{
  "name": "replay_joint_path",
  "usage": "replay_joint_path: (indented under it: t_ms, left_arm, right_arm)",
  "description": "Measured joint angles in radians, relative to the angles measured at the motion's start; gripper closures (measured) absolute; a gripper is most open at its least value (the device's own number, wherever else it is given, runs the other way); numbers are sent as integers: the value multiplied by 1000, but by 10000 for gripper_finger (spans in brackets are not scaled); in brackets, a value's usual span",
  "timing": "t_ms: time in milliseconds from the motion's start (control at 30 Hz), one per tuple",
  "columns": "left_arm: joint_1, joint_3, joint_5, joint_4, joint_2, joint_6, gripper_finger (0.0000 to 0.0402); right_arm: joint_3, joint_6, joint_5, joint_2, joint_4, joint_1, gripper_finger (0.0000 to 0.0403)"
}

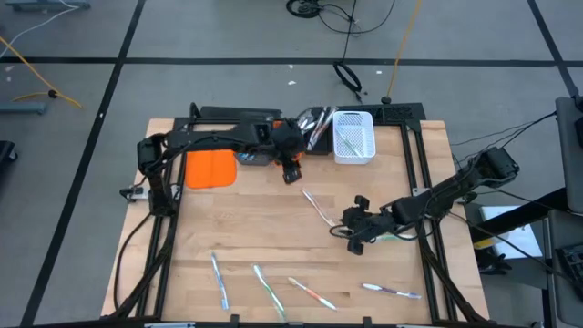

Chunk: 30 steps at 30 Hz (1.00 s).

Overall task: Pick & Place Toothbrushes
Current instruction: Put the green toothbrush into the white bin

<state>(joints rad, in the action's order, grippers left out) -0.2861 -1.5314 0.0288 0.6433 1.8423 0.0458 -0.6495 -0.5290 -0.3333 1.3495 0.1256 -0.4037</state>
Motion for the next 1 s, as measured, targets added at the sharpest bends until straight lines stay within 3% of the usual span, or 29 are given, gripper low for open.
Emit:
replay_joint_path:
  t_ms: [267, 467, 833, 1000]
  left_arm:
    - [112, 0, -3, 4, 0, 11, 210]
    - [193, 0, -3, -5, 0, 20, 210]
    - [303, 0, -64, -46, 0, 35, 211]
    - [324, 0, -83, -73, 0, 35, 207]
  right_arm:
    - [0, -109, 82, -3, 221, -13, 255]
    - [0, -134, 154, -3, 276, -18, 257]
    - [0, -137, 124, 5, 340, -37, 267]
    - [1, -151, 125, 32, 329, -37, 311]
